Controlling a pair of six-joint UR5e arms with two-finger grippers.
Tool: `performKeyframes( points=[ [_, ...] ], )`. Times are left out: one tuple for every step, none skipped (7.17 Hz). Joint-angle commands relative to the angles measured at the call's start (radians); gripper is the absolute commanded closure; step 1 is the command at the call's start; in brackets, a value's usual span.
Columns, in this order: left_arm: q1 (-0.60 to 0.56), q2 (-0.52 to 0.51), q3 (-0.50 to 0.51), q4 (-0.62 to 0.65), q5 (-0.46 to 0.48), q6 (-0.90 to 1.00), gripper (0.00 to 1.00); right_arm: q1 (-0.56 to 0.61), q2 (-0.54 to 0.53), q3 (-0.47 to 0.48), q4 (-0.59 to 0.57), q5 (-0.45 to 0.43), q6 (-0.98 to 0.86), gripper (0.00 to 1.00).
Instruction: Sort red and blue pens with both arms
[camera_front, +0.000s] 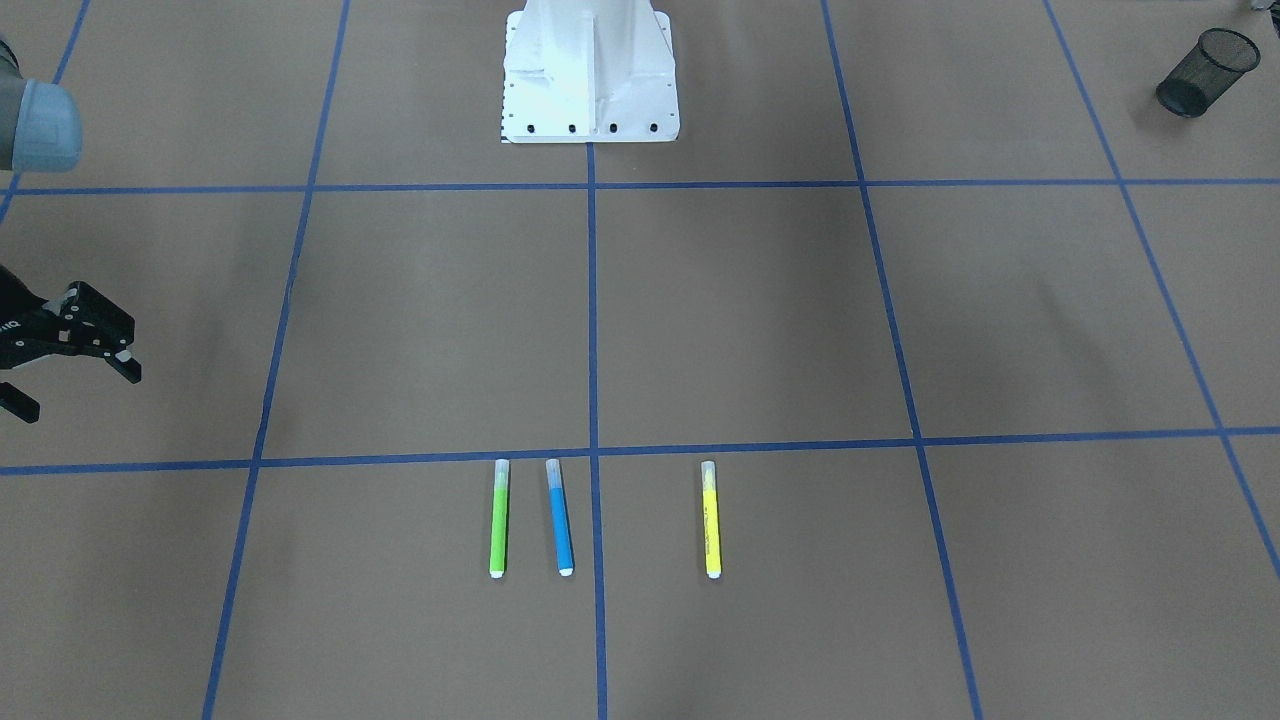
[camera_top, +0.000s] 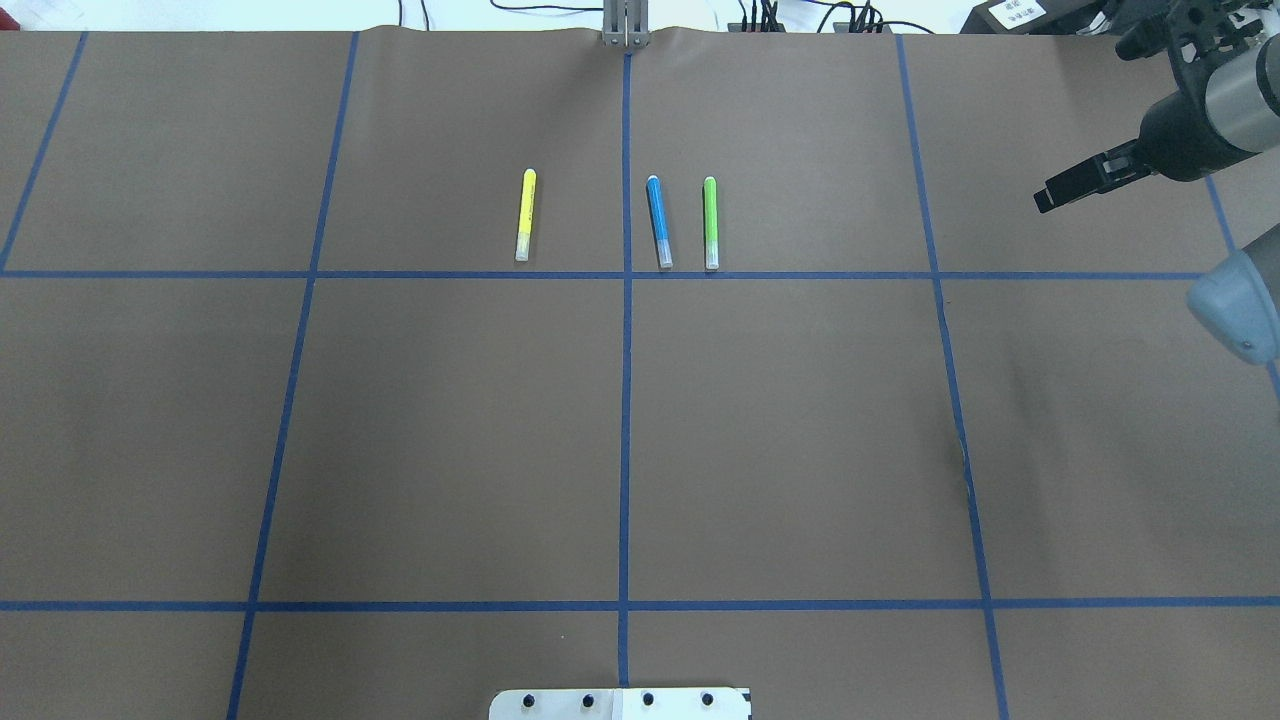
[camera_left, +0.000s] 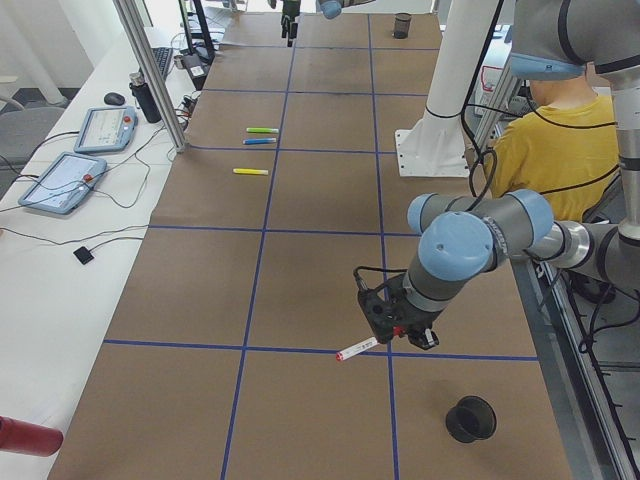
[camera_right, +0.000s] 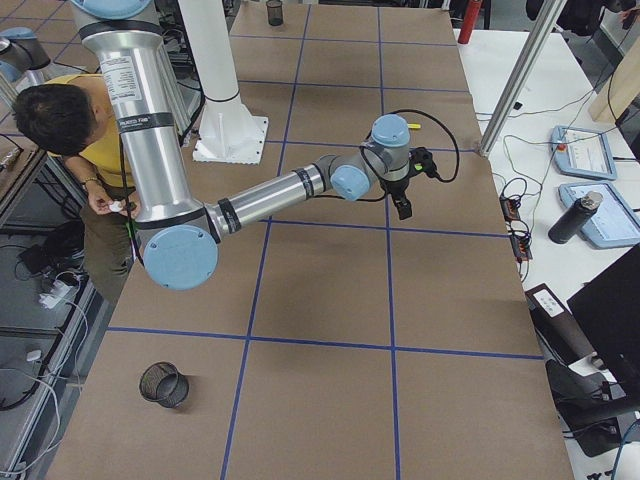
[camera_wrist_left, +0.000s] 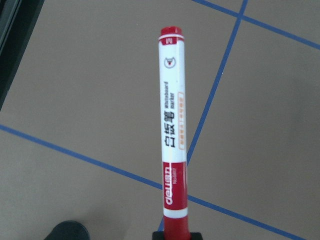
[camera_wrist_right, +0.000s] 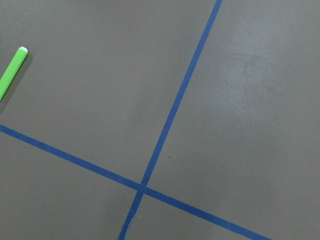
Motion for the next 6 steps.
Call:
performKeyframes(
  points=[
    [-0.13,0.038,0.059,0.187,-0.007,0.005,1.0,-0.001,0.0,0.0,0.0,0.0,0.0,0.0],
    [-0.211,0.036,0.062,0.302,-0.005,0.005,1.0,-0.001,0.0,0.002,0.0,-0.001,0.0,0.0],
    [-0.248,0.038,0.072,0.408,-0.005,0.005,1.0,0.0,0.0,0.002,0.0,0.0,0.0,0.0],
    [-0.284,0.039,0.107,0.486,-0.003,0.005,1.0,0.0,0.0,0.002,0.0,0.0,0.0,0.0],
    [-0.34,0.038,0.148,0.561,-0.005,0.003,1.0,0.0,-0.002,0.0,-0.002,0.0,0.005,0.0],
    [-0.374,0.036,0.185,0.62,-0.005,-0.006,1.0,0.0,-0.002,0.0,-0.002,-0.001,0.006,0.0]
  ],
)
